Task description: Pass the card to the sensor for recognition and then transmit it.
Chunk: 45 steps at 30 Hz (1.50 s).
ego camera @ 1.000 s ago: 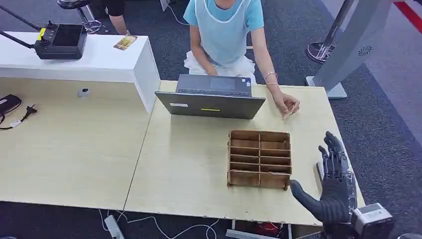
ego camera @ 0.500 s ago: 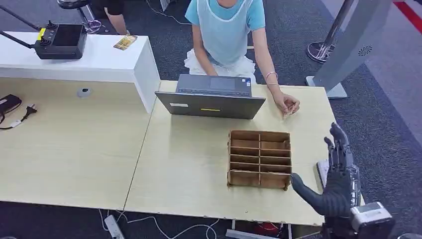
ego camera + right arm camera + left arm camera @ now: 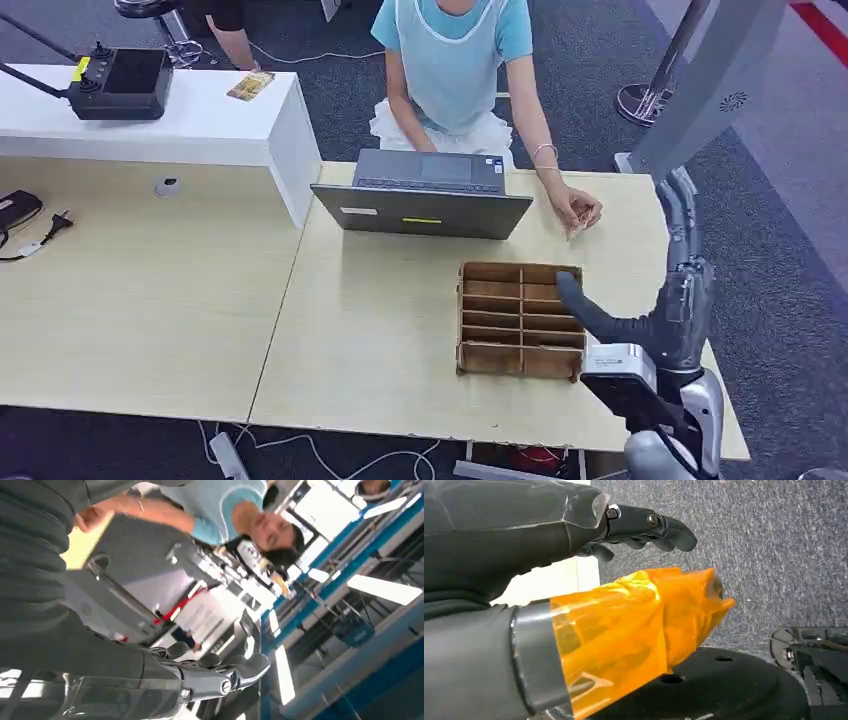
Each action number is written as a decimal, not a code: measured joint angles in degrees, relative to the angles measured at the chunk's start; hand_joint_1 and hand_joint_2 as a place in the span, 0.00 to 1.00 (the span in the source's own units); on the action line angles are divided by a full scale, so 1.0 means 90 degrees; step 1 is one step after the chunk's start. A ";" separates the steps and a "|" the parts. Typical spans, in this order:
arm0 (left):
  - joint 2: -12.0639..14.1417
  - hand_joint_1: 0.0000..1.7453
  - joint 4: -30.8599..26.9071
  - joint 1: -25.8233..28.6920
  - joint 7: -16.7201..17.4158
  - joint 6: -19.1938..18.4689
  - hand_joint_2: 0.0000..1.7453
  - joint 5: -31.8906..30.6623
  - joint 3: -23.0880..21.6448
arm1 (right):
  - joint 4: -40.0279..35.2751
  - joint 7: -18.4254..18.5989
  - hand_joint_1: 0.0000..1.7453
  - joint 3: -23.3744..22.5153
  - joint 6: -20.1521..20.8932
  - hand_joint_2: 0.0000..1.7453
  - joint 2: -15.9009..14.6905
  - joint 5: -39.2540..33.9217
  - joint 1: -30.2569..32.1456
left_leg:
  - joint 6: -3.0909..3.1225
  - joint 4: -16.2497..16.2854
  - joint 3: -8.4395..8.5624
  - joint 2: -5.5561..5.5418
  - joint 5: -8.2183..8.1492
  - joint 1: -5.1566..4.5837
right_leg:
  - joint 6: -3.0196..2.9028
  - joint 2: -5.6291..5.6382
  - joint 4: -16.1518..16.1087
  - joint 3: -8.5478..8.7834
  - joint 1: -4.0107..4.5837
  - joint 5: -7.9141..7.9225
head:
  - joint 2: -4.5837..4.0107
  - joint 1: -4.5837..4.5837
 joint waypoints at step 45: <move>0.0097 0.00 0.0000 -0.0093 0.0024 -0.0294 0.00 -0.0532 -0.0573 | 0.3872 0.1576 0.00 -0.0175 0.1562 1.00 -0.0707 0.2059 -0.4368 | 0.0001 0.0002 -0.0001 -0.0004 0.0010 -0.0001 | 0.0000 -0.0002 0.0001 0.0000 0.0000 0.0008 | 0.0000 0.0000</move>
